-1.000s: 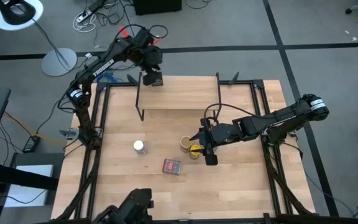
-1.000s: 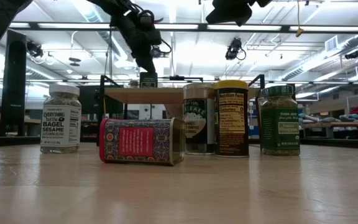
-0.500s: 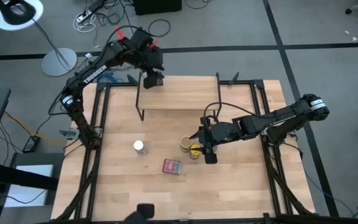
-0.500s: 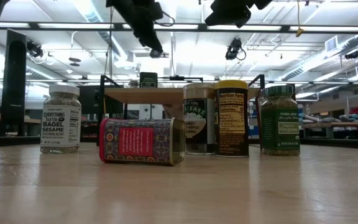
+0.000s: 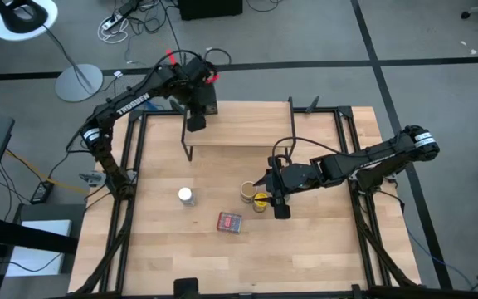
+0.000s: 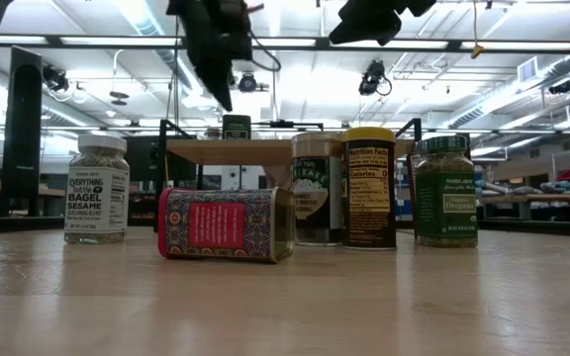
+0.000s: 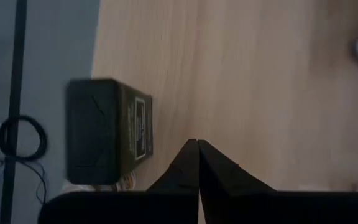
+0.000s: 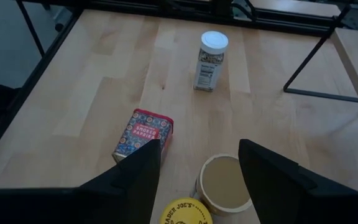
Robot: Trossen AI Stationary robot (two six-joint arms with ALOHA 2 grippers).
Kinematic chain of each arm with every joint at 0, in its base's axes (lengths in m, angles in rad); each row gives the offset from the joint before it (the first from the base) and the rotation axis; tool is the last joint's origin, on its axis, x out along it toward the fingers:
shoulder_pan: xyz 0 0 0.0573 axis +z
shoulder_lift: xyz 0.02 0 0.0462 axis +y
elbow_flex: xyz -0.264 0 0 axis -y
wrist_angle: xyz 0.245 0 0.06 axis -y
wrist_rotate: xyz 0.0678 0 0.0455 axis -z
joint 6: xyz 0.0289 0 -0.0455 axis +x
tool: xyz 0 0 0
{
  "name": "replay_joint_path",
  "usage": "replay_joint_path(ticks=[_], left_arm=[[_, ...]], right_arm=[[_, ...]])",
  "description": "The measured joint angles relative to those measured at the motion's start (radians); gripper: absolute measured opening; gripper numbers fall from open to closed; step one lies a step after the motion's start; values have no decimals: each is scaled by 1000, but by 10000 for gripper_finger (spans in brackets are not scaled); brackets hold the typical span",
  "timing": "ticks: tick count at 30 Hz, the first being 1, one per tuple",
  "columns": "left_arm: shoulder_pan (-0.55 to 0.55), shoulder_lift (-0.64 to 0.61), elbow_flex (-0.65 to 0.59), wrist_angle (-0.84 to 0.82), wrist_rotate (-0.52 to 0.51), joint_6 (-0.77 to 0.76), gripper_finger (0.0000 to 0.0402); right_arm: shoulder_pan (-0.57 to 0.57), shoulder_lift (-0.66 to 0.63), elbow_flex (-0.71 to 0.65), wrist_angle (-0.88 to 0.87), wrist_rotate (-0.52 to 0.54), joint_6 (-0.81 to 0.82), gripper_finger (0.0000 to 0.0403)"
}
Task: Shelf spices
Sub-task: Put the black seasoning can on the shelf
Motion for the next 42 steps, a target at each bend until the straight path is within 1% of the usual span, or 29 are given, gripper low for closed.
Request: replay_joint_path(ticks=[6, 14, 26, 32, 38, 42], left_arm=[[1, 1, -84, 55, -66, -1, 1], [20, 1, -102, 84, -113, -4, 0], [46, 1, -102, 109, -117, -4, 0], [47, 1, -102, 132, -138, -3, 0], [47, 1, -102, 144, -137, -5, 0], [39, 1, -102, 142, -90, -9, 0]], right_arm=[[0, 0, 0, 0, 0, 0, 215], [0, 0, 0, 2, 0, 0, 215], [0, 0, 0, 3, 0, 0, 215], [0, 0, 0, 3, 0, 0, 215], [0, 0, 0, 4, 0, 0, 215], [0, 0, 0, 4, 0, 0, 215]])
